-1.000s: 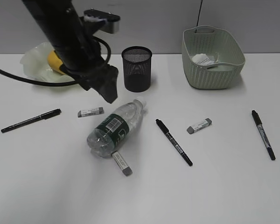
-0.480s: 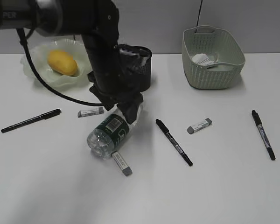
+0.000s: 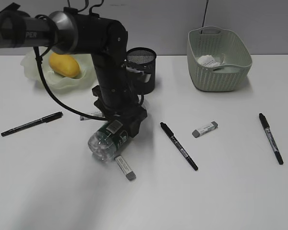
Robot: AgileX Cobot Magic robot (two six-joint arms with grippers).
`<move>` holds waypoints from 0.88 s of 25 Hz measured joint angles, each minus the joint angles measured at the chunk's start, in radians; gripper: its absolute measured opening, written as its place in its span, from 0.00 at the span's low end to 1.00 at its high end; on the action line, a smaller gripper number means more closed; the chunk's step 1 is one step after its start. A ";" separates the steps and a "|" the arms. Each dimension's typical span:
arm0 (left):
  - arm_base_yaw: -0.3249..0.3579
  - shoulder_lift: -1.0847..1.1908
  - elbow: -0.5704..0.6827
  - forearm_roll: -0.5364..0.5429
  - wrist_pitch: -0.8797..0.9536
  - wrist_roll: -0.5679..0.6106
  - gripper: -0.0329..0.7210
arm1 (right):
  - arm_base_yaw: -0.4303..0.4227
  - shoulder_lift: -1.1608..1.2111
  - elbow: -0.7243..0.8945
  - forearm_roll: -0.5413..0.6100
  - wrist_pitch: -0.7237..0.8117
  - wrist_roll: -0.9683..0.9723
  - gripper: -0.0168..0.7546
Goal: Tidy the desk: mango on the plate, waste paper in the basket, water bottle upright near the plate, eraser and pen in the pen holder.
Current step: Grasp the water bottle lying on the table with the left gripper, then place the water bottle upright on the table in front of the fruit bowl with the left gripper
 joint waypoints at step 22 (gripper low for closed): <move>0.000 -0.005 -0.020 0.013 0.043 0.000 0.71 | 0.000 0.000 0.001 -0.001 0.000 0.000 0.69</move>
